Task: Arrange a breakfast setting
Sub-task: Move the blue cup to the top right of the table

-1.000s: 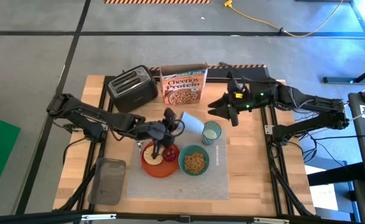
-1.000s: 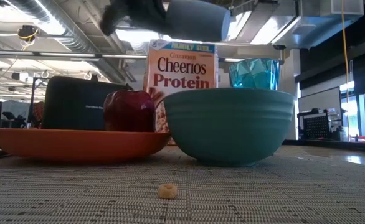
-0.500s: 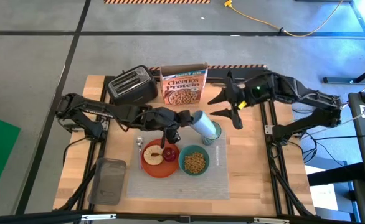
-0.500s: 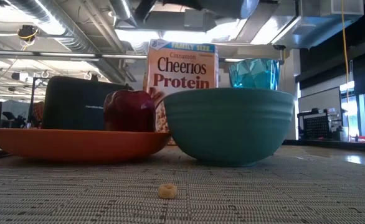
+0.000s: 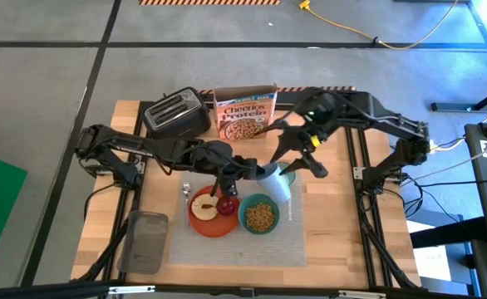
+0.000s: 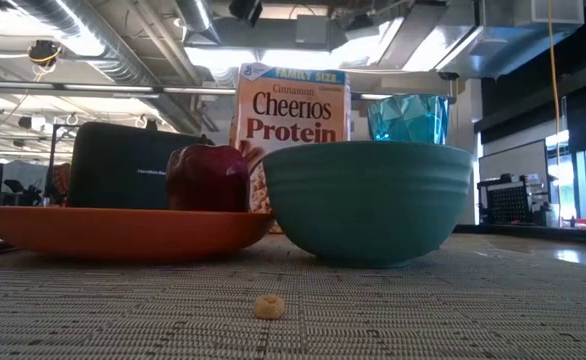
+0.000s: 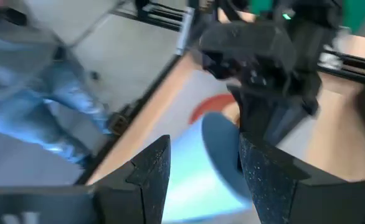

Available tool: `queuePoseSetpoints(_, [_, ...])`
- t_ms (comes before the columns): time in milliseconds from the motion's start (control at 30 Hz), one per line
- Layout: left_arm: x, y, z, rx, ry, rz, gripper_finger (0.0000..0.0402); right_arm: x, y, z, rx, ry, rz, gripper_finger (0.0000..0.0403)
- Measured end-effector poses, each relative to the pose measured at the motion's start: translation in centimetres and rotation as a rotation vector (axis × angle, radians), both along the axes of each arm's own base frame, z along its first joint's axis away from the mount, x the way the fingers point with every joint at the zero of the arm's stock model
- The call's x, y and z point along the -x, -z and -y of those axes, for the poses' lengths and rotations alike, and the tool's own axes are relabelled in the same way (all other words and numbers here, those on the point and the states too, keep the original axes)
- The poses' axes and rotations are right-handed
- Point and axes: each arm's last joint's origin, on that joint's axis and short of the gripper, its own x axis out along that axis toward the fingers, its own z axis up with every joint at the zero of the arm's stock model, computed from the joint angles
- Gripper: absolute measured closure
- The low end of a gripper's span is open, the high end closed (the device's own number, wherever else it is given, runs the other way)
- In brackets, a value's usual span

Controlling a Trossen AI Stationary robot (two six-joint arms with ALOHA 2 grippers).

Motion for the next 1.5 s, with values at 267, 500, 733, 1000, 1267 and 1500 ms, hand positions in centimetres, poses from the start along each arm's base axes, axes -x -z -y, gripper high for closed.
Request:
queuePoseSetpoints(267, [-0.9, 0.6, 0.5, 0.037, 0.083, 0.012, 0.0388, -2.2, 2.7, -0.1, -0.095, -0.116, -0.162, 0.0221])
queuePoseSetpoints(500, [-1.2, 0.9, 0.7, 0.067, 0.128, 0.013, 0.0388, -2.5, 4.6, -0.3, -0.138, -0.195, -0.294, 0.0245])
queuePoseSetpoints(733, [-1.2, 0.9, 0.8, 0.121, 0.164, 0.013, 0.0387, -2.7, 4.8, -0.3, -0.147, -0.242, -0.284, 0.0365])
queuePoseSetpoints(1000, [-1.2, 0.9, 0.8, 0.155, 0.189, 0.01, 0.0387, -2.8, 5.1, -0.4, -0.143, -0.278, -0.272, 0.0389])
queuePoseSetpoints(1267, [-1.1, 0.7, 1.5, 0.276, 0.166, 0.017, 0.0331, -2.4, 5.1, -0.5, -0.167, -0.335, -0.269, 0.04])
queuePoseSetpoints(1500, [-0.4, 0.8, 1.7, 0.334, -0.022, -0.018, 0.0233, -1.6, 5.5, -0.3, -0.093, -0.317, -0.35, 0.0402])
